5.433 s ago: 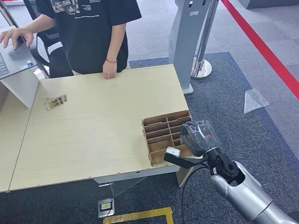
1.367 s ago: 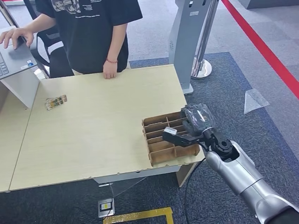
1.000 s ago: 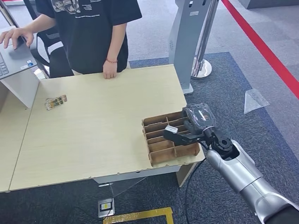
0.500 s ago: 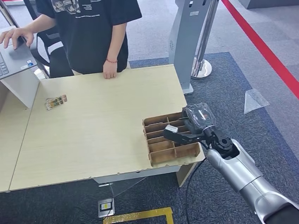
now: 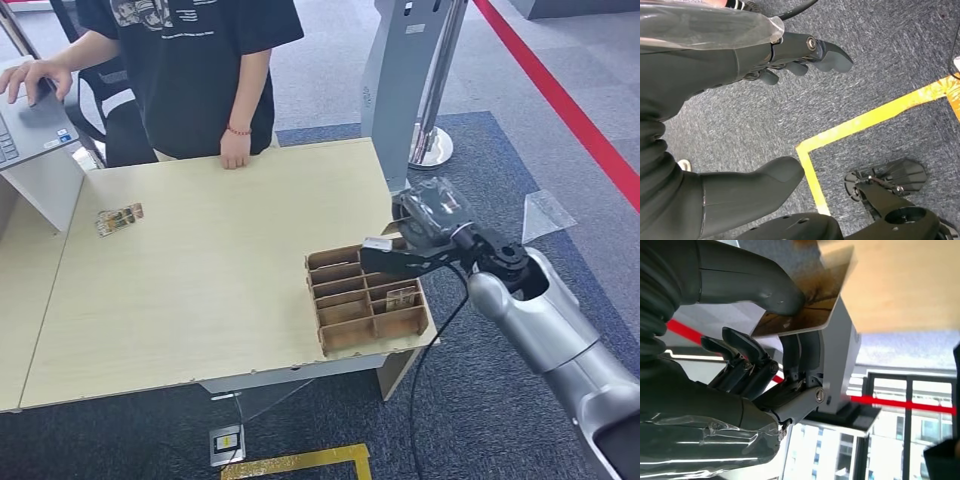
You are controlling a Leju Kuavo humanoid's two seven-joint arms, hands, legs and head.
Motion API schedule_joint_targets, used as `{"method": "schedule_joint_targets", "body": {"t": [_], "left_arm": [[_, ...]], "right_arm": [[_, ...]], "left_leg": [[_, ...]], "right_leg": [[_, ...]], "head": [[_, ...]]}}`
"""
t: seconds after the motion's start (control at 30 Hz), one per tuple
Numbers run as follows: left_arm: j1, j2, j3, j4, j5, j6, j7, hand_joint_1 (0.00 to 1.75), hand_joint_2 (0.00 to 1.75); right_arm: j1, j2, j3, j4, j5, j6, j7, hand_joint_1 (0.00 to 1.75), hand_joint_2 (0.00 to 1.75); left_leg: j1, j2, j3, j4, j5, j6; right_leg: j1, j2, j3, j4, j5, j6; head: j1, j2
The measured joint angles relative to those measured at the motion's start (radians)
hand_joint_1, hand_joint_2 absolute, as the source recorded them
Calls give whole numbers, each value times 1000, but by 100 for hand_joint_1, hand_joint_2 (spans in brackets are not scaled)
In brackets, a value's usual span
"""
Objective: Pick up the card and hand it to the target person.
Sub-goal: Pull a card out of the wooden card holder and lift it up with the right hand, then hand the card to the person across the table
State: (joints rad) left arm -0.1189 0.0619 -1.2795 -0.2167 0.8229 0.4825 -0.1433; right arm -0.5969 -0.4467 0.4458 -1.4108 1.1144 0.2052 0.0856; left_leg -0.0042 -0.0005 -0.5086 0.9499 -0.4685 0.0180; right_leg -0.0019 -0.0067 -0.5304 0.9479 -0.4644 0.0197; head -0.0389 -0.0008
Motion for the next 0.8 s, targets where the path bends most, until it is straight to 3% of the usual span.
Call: {"method": "schedule_joint_targets", "body": {"t": [0.2,0.37,0.53,0.8], "left_arm": [[1,1,0,0,2,-1,-8,0,175],[1,2,0,0,6,0,-13,0,175],[1,2,0,0,11,4,-14,0,175],[-2,-1,0,0,-1,9,-10,0,175]], "right_arm": [[-169,-79,10,-132,-107,97,42,175,175],[-289,-123,28,-201,-185,99,100,175,175],[-354,-144,51,-228,-196,-1,184,175,175],[-328,-140,108,-200,-64,-231,263,175,175]], "left_leg": [[0,0,0,0,0,0],[0,0,0,0,0,0],[0,0,0,0,0,0],[1,-1,-1,0,0,0]], "right_leg": [[0,0,0,0,0,0],[0,0,0,0,0,0],[0,0,0,0,0,0],[0,-1,1,0,0,0]], "head": [[0,0],[0,0],[0,0],[0,0]]}}
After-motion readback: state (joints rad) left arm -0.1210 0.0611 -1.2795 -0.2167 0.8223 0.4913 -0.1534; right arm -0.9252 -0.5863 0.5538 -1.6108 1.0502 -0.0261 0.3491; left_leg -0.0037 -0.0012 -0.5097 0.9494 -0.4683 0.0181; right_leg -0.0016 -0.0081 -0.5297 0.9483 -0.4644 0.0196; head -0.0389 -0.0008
